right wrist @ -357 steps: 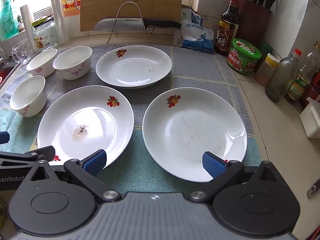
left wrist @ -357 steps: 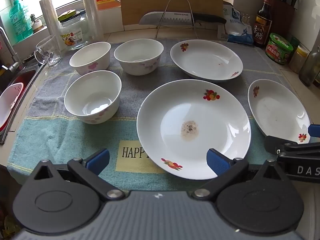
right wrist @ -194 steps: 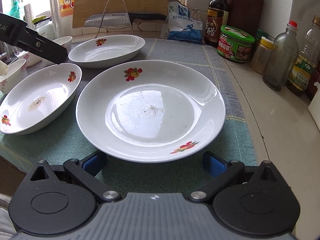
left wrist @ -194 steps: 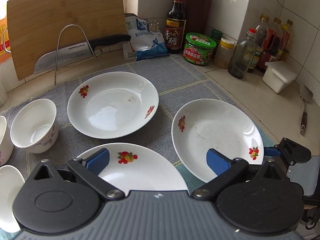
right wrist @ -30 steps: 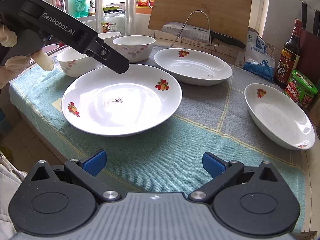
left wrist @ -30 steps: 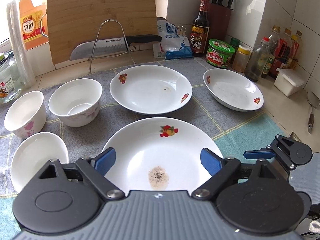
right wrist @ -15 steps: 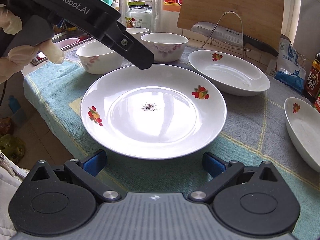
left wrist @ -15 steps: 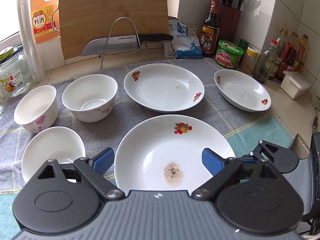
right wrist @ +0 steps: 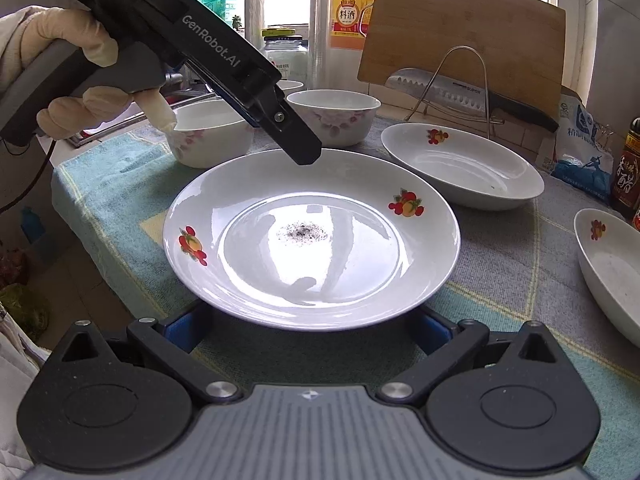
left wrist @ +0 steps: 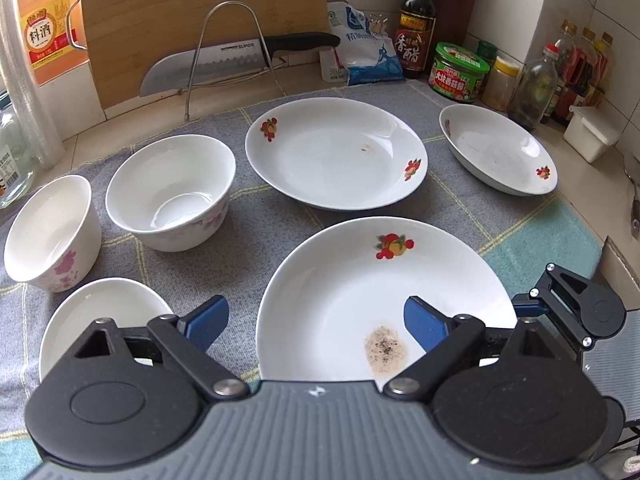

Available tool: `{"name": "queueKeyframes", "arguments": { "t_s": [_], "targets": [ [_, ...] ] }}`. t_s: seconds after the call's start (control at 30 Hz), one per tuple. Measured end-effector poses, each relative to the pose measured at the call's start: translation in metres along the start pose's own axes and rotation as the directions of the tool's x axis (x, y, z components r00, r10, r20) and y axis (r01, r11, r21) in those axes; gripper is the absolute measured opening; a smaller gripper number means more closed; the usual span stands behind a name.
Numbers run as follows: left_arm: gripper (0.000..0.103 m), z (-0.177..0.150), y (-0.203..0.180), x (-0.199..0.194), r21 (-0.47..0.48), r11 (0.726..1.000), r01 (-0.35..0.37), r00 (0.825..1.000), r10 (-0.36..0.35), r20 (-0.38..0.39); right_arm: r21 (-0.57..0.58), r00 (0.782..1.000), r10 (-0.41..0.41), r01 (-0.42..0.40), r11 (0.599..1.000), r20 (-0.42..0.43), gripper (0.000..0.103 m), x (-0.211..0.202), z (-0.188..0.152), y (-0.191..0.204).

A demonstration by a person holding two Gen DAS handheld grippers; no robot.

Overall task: Organize plates and bowls
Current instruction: 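Carry the held plate with the left tool toward the plate by the bottles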

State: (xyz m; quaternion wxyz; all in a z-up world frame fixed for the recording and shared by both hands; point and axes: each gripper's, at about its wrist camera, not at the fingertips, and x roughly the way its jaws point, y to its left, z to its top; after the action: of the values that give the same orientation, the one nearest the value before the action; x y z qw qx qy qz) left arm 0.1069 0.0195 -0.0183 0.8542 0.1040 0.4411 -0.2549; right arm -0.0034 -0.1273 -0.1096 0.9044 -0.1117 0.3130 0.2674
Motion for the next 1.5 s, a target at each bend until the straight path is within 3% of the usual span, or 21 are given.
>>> {"name": "queueKeyframes", "arguments": {
  "t_s": [0.27,0.63,1.13,1.5],
  "targets": [
    [0.091,0.021,0.008,0.031,0.070,0.992,0.103,0.986,-0.093,-0.138,-0.008,0.999,-0.008,0.008,1.000,0.039,0.103,-0.001,-0.005,0.001],
    [0.078,0.036,0.010,0.054,0.104,0.968,0.226,0.941,-0.190,-0.281,-0.020,0.999,0.001,0.000,1.000,0.033,0.103,0.003,-0.003,0.002],
    [0.078,0.046,0.011,0.065,0.120,0.954,0.275,0.899,-0.211,-0.385,-0.013,1.000,-0.018,0.018,1.000,0.006,0.103,0.007,0.002,0.004],
    [0.078,0.050,0.011,0.071,0.128,0.945,0.301,0.880,-0.223,-0.420,-0.008,1.000,-0.024,0.024,1.000,-0.021,0.103,0.010,0.006,0.006]
  ]
}}
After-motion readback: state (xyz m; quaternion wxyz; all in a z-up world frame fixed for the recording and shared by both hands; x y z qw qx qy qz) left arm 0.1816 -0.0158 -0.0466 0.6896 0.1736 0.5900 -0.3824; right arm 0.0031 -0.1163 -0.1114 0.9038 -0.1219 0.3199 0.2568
